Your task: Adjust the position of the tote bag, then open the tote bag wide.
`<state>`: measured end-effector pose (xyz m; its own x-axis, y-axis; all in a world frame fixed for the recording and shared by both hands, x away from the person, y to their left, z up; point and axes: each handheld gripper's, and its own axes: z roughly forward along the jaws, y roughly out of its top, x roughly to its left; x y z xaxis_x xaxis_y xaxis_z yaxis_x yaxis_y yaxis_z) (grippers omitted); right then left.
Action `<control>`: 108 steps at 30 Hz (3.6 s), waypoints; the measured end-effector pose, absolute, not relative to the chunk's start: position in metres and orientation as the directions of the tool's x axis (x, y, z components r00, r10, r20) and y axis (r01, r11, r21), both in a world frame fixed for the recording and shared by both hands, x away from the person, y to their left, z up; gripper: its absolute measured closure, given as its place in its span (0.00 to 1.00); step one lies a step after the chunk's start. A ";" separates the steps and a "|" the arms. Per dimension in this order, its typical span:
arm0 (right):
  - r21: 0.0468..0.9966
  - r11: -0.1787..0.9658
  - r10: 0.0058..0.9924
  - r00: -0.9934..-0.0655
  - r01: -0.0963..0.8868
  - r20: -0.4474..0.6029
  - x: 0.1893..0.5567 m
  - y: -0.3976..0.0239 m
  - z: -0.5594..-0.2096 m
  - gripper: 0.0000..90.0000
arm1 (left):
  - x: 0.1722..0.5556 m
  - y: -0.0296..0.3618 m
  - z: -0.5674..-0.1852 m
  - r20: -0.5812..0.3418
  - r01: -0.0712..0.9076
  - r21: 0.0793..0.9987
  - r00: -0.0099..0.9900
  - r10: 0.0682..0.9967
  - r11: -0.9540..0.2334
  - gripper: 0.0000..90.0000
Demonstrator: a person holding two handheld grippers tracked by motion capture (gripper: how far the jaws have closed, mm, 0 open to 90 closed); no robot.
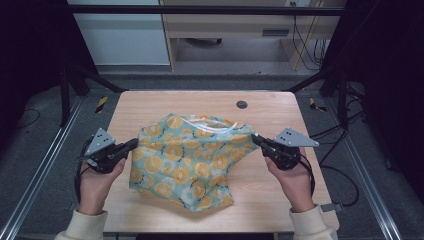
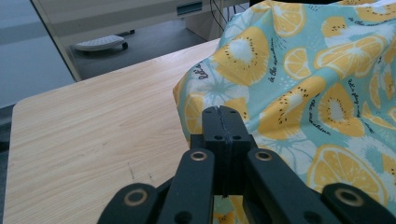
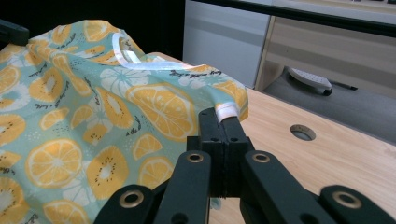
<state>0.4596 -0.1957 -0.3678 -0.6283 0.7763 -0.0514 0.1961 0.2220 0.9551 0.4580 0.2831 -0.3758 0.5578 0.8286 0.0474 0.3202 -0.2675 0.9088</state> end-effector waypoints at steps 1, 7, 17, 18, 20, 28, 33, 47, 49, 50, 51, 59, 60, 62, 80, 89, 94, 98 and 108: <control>0.955 0.220 0.777 -0.628 0.199 -0.048 0.459 -0.196 -0.369 1.00 | 0.457 0.283 -0.376 0.046 0.319 0.910 0.558 0.828 -0.266 1.00; 0.957 0.211 0.776 -0.630 0.200 -0.039 0.452 -0.198 -0.373 1.00 | 0.454 0.283 -0.378 0.053 0.315 0.910 0.558 0.828 -0.270 1.00; 0.957 0.215 0.769 -0.637 0.193 -0.044 0.445 -0.200 -0.379 1.00 | 0.446 0.284 -0.380 0.074 0.307 0.908 0.554 0.829 -0.286 1.00; 0.957 0.214 0.768 -0.639 0.194 -0.042 0.443 -0.199 -0.380 1.00 | 0.446 0.284 -0.380 0.074 0.307 0.908 0.554 0.829 -0.286 1.00; 0.957 0.219 0.765 -0.642 0.193 -0.046 0.440 -0.199 -0.381 1.00 | 0.443 0.286 -0.381 0.080 0.303 0.908 0.551 0.831 -0.288 1.00; 0.954 0.225 0.760 -0.649 0.198 -0.045 0.432 -0.199 -0.388 1.00 | 0.435 0.283 -0.388 0.104 0.295 0.906 0.541 0.834 -0.304 1.00; 0.951 0.226 0.760 -0.649 0.211 -0.036 0.429 -0.201 -0.395 1.00 | 0.434 0.283 -0.390 0.101 0.301 0.903 0.545 0.832 -0.307 1.00; 0.948 0.228 0.760 -0.649 0.222 -0.031 0.422 -0.203 -0.401 1.00 | 0.422 0.283 -0.393 0.108 0.283 0.909 0.547 0.830 -0.305 1.00; 0.945 0.235 0.761 -0.648 0.229 -0.032 0.420 -0.204 -0.404 1.00 | 0.418 0.282 -0.395 0.113 0.280 0.909 0.547 0.829 -0.309 1.00; 0.944 0.239 0.762 -0.647 0.230 -0.035 0.420 -0.204 -0.405 1.00 | 0.418 0.282 -0.395 0.113 0.280 0.909 0.547 0.829 -0.309 1.00; 0.943 0.241 0.763 -0.645 0.231 -0.037 0.419 -0.204 -0.405 1.00 | 0.417 0.282 -0.397 0.116 0.282 0.906 0.551 0.826 -0.315 1.00; 0.941 0.252 0.760 -0.648 0.227 -0.046 0.409 -0.203 -0.407 1.00 | 0.409 0.282 -0.400 0.121 0.279 0.905 0.556 0.822 -0.321 1.00; 0.941 0.252 0.756 -0.653 0.224 -0.047 0.407 -0.204 -0.408 1.00 | 0.406 0.283 -0.401 0.118 0.278 0.906 0.561 0.819 -0.321 1.00; 0.941 0.255 0.753 -0.656 0.221 -0.049 0.403 -0.205 -0.409 1.00 | 0.403 0.285 -0.402 0.105 0.276 0.910 0.570 0.815 -0.310 1.00; 0.922 0.305 0.704 -0.708 0.240 -0.049 0.380 -0.211 -0.429 1.00 | 0.384 0.286 -0.418 0.121 0.294 0.884 0.609 0.784 -0.365 1.00; 0.896 0.361 0.667 -0.743 0.260 -0.053 0.376 -0.215 -0.441 1.00 | 0.389 0.280 -0.426 0.145 0.322 0.843 0.635 0.759 -0.431 1.00; 0.879 0.388 0.657 -0.752 0.277 -0.053 0.377 -0.214 -0.446 1.00 | 0.391 0.276 -0.432 0.162 0.345 0.809 0.648 0.744 -0.477 1.00; 0.866 0.405 0.648 -0.760 0.293 -0.046 0.379 -0.213 -0.450 1.00 | 0.392 0.273 -0.436 0.177 0.358 0.782 0.657 0.733 -0.510 1.00; 0.816 0.470 0.617 -0.786 0.337 -0.031 0.391 -0.204 -0.461 1.00 | 0.400 0.269 -0.451 0.188 0.416 0.712 0.664 0.724 -0.566 1.00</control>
